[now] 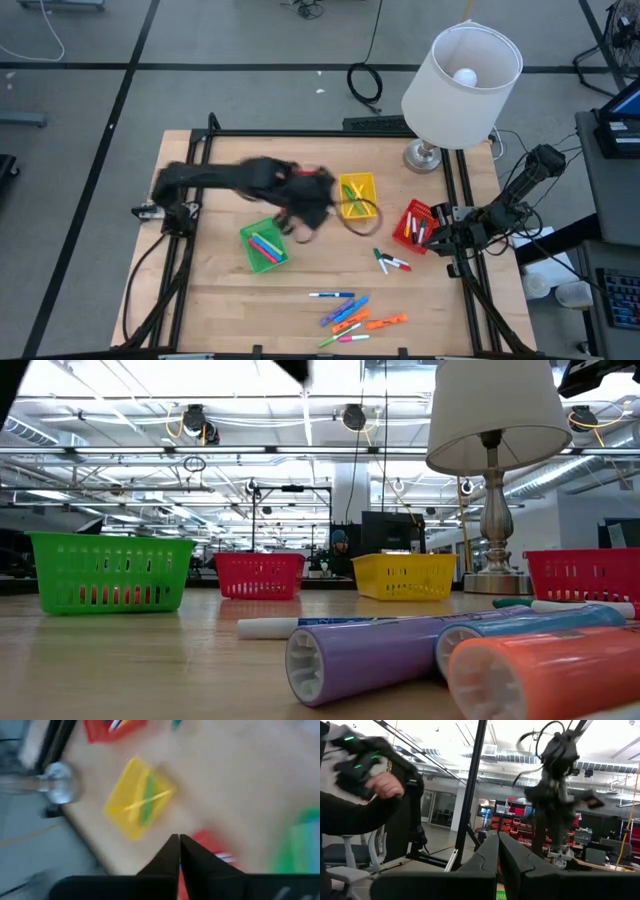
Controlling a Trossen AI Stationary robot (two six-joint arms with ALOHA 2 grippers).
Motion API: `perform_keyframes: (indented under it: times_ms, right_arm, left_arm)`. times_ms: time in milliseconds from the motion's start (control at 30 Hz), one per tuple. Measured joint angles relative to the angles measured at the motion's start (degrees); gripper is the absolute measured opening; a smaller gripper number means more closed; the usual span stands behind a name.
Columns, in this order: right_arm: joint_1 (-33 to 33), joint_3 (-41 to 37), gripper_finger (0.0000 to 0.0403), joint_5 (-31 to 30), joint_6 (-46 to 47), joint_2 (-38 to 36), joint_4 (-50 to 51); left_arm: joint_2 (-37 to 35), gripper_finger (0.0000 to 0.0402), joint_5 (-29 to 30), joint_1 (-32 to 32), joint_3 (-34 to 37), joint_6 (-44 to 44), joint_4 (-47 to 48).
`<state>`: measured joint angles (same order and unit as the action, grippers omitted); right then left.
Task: Pick & Place Markers
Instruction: Put the blue marker into the left red bin
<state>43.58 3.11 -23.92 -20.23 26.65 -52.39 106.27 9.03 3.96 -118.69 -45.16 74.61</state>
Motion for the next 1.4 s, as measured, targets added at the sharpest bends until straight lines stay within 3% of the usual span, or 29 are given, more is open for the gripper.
perform_keyframes:
  times_ms: [67, 133, 233, 300, 467, 567, 667, 767, 933, 1400]
  right_arm:
    - [0.00, 0.00, 0.0000, 0.00, 0.00, 0.00, 0.01]
    - [-0.01, 0.00, 0.0000, 0.02, 0.22, -0.02, 0.10]
    - [-0.01, 0.00, 0.0000, 0.02, 1.69, 0.02, 0.68]
    - [0.02, 0.00, 0.0000, 0.00, 1.77, 0.07, 0.88]
    - [-0.01, 0.00, 0.0000, 0.00, 1.55, 0.04, 0.84]
    - [-0.01, 0.00, 0.0000, 0.00, 1.53, 0.04, 0.90]
    - [-0.01, 0.00, 0.0000, 0.00, 1.53, 0.07, 1.99]
    - [-0.01, 0.00, 0.0000, -0.11, 1.09, 0.20, 2.42]
    - [-0.03, 0.00, 0.0000, -0.13, 0.06, 0.22, 2.08]
    - [-0.09, 0.00, 0.0000, -0.27, -0.20, 0.26, 2.16]
  left_arm:
    - [-6.09, 0.0012, -9.07, -1.59, 2.39, 5.59, 1.27]
    - [-13.59, 0.0007, -18.37, -3.49, 9.07, 9.03, -2.32]
    - [-24.68, 0.0005, -31.36, -5.75, 24.11, 15.72, -14.70]
    - [-31.39, 0.0010, -35.67, -6.70, 35.58, 24.09, -25.56]
    - [-44.60, 0.0007, -34.10, -6.66, 67.74, 40.04, -54.80]
    - [-46.64, 0.0004, -28.37, -5.29, 84.94, 45.88, -81.77]
    - [-46.98, 0.0005, -25.63, -4.82, 94.24, 46.59, -107.95]
    - [-46.91, 0.0003, -21.58, -4.78, 99.39, 47.44, -122.87]
    - [-48.70, 0.0003, -17.71, -3.68, 101.22, 49.82, -123.78]
    - [-57.97, 0.0003, -14.83, -1.01, 100.65, 45.10, -108.27]
